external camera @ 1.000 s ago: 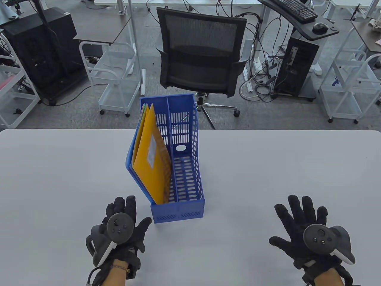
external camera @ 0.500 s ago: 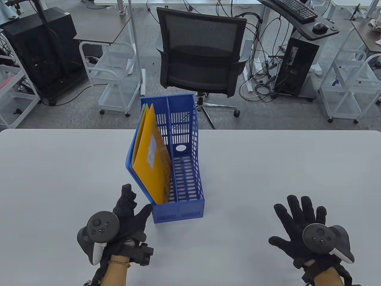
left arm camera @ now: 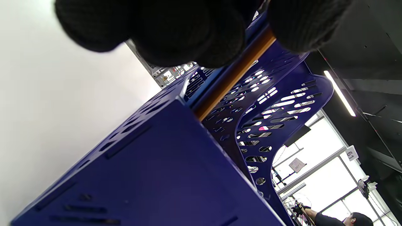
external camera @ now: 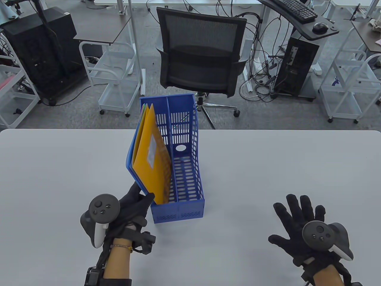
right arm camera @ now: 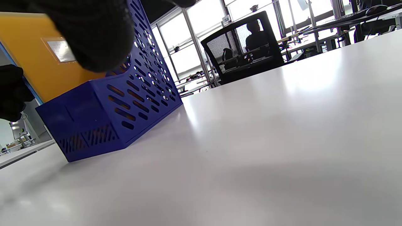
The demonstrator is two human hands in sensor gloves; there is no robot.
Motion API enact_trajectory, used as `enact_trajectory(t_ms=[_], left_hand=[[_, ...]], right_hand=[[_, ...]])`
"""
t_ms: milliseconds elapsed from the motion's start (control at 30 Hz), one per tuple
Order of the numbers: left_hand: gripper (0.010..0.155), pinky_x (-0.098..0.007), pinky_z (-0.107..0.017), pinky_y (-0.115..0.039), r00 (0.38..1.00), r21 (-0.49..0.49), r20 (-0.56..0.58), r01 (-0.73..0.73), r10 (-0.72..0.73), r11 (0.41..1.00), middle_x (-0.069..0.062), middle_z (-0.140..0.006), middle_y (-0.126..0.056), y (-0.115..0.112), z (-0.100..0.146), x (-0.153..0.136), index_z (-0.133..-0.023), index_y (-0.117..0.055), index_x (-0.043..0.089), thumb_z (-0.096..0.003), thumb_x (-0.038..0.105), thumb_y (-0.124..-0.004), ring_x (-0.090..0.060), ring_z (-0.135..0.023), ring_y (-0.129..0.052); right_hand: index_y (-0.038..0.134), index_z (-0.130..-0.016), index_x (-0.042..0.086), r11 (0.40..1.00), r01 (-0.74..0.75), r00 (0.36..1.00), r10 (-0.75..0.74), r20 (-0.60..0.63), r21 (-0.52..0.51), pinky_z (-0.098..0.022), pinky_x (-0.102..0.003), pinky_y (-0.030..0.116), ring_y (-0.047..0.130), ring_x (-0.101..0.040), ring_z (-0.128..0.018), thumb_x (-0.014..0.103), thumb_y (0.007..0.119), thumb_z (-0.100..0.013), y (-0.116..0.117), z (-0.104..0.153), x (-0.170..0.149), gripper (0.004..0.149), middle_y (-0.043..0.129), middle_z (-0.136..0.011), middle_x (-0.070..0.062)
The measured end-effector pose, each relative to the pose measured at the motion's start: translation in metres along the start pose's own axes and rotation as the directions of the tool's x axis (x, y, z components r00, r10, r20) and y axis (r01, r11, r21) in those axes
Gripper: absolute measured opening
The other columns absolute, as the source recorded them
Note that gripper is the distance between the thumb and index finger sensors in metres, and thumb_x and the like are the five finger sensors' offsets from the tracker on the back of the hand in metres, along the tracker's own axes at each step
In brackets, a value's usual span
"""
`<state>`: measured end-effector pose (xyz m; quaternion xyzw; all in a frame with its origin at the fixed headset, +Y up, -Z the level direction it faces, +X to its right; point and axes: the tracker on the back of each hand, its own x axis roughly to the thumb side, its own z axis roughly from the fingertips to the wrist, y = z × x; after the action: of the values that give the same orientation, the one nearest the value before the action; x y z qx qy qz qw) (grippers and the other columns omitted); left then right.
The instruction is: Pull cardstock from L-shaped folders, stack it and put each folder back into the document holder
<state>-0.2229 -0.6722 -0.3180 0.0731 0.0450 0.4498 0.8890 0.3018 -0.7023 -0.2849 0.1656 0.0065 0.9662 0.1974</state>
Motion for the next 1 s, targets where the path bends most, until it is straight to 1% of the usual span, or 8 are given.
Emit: enact_trajectory(t_ms=[67,200,333,433,467,567,700,1000], left_hand=[[0.065,-0.045,-0.037,-0.092,1.000,-0.020,-0.003,0.001,-0.001,1.000,-0.001,-0.067,-0.102,-0.004,-0.003,0.001,-0.103,-0.071,0.025,-0.0470,0.055,-0.084,-0.019,-0.041,-0.106],[0.062,-0.044,-0.033,-0.093,1.000,-0.004,-0.001,0.019,-0.019,1.000,0.001,-0.061,-0.104,-0.008,-0.006,0.005,-0.102,-0.073,0.026,-0.0472,0.053,-0.085,-0.017,-0.036,-0.107],[0.057,-0.044,-0.031,-0.093,0.998,0.016,0.001,0.062,-0.062,0.998,0.000,-0.055,-0.105,-0.009,-0.006,0.010,-0.099,-0.076,0.022,-0.0489,0.049,-0.084,-0.017,-0.032,-0.107],[0.051,-0.042,-0.026,-0.095,0.990,0.081,-0.012,0.143,-0.143,0.986,0.002,-0.047,-0.108,-0.007,-0.004,0.017,-0.091,-0.084,0.016,-0.0490,0.045,-0.085,-0.014,-0.025,-0.109],[0.048,-0.041,-0.023,-0.096,0.988,0.106,-0.020,0.152,-0.151,0.983,0.002,-0.043,-0.110,-0.006,-0.003,0.018,-0.086,-0.089,0.014,-0.0484,0.043,-0.086,-0.014,-0.021,-0.110],[0.044,-0.039,-0.019,-0.098,0.978,0.198,-0.056,0.210,-0.203,0.957,0.003,-0.035,-0.112,-0.005,0.000,0.021,-0.077,-0.096,0.013,-0.0477,0.045,-0.089,-0.012,-0.016,-0.113],[0.041,-0.038,-0.017,-0.099,0.976,0.253,-0.092,0.217,-0.199,0.943,0.003,-0.032,-0.113,-0.007,0.004,0.021,-0.072,-0.099,0.013,-0.0472,0.045,-0.091,-0.011,-0.014,-0.114],[0.041,-0.038,-0.019,-0.099,0.978,0.276,-0.082,0.207,-0.192,0.938,0.003,-0.032,-0.114,-0.006,0.007,0.019,-0.070,-0.101,0.016,-0.0452,0.048,-0.091,-0.012,-0.015,-0.115]], right_hand=[[0.031,-0.110,0.028,1.000,0.007,1.000,-0.007,-0.003,-0.001,-0.059,-0.073,-0.006,-0.004,-0.046,-0.100,0.062,0.081,-0.044,0.000,-0.001,-0.001,0.089,0.008,-0.119,-0.017],[0.031,-0.110,0.028,1.000,0.012,1.000,-0.012,-0.007,0.003,-0.059,-0.073,-0.006,-0.004,-0.046,-0.100,0.062,0.082,-0.044,0.000,-0.001,-0.002,0.089,0.008,-0.119,-0.017],[0.031,-0.110,0.028,1.000,0.012,1.000,-0.012,-0.001,0.000,-0.059,-0.073,-0.006,-0.004,-0.046,-0.100,0.061,0.082,-0.044,0.000,-0.002,-0.003,0.089,0.008,-0.119,-0.017],[0.031,-0.110,0.028,1.000,0.010,1.000,-0.010,0.001,-0.001,-0.059,-0.073,-0.006,-0.004,-0.046,-0.100,0.061,0.082,-0.044,0.000,-0.002,-0.003,0.089,0.008,-0.119,-0.017],[0.031,-0.110,0.028,1.000,0.009,1.000,-0.009,0.000,-0.001,-0.059,-0.073,-0.006,-0.004,-0.046,-0.100,0.061,0.082,-0.044,0.000,-0.002,-0.003,0.089,0.008,-0.119,-0.017],[0.031,-0.110,0.028,1.000,0.008,1.000,-0.008,0.001,-0.002,-0.059,-0.073,-0.006,-0.004,-0.046,-0.100,0.061,0.082,-0.044,0.001,-0.001,-0.003,0.089,0.008,-0.119,-0.017],[0.031,-0.110,0.028,1.000,0.010,1.000,-0.010,0.003,-0.004,-0.059,-0.073,-0.006,-0.004,-0.046,-0.100,0.061,0.081,-0.044,0.001,-0.001,-0.004,0.089,0.008,-0.119,-0.017],[0.031,-0.110,0.028,1.000,0.007,1.000,-0.007,0.002,-0.006,-0.059,-0.073,-0.005,-0.003,-0.046,-0.100,0.061,0.081,-0.044,0.002,0.000,-0.004,0.089,0.008,-0.119,-0.017]])
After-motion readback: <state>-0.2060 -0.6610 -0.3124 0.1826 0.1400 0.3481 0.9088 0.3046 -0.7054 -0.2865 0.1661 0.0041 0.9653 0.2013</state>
